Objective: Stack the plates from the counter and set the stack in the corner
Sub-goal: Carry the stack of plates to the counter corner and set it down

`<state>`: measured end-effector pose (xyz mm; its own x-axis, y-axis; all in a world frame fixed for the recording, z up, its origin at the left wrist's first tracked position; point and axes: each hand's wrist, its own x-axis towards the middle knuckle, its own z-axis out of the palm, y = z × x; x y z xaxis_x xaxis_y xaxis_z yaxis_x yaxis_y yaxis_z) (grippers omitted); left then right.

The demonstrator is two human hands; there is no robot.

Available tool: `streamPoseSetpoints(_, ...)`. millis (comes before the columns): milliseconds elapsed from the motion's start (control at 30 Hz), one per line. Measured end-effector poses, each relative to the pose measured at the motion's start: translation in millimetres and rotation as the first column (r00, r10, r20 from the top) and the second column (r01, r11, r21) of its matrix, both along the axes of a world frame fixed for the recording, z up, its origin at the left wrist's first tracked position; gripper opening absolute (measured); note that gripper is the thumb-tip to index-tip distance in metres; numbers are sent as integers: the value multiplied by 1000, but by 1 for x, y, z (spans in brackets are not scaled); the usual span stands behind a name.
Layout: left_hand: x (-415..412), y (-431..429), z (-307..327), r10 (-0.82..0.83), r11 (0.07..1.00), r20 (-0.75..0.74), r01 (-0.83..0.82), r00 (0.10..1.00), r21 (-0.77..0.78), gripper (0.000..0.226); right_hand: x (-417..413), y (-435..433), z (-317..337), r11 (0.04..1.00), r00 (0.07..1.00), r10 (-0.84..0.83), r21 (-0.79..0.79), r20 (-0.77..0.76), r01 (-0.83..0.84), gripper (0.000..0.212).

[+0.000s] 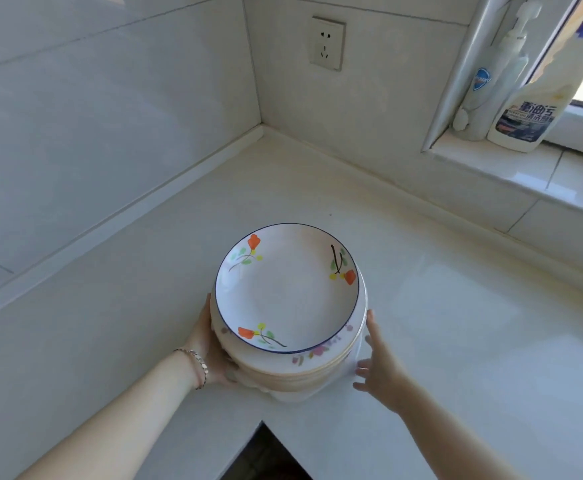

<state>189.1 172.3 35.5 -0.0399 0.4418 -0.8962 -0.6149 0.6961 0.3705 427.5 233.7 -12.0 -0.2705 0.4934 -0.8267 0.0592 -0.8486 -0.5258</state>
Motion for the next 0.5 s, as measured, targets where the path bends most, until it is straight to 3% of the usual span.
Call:
streamPoseSetpoints(167, 1, 0, 6, -8, 999, -137, 2, 991, -45, 58, 2, -1, -12, 999, 997, -40, -28, -65, 39, 92)
streamPoseSetpoints(400, -14, -1, -14, 50, 997, -2, -50, 999, -58, 51, -1, -2, -22, 983, 976, -179, -55, -122, 174, 75)
streamPoseSetpoints(433, -16, 0, -17, 52, 997, -5, -52, 999, -58, 51, -2, -3, -20, 986, 976, -165, -42, -143, 161, 68)
streamPoseSetpoints(500, -21, 3, -23, 43, 998, -9, -43, 999, -51, 52, 0, -5, -30, 992, 990, -102, 59, -96, 108, 35)
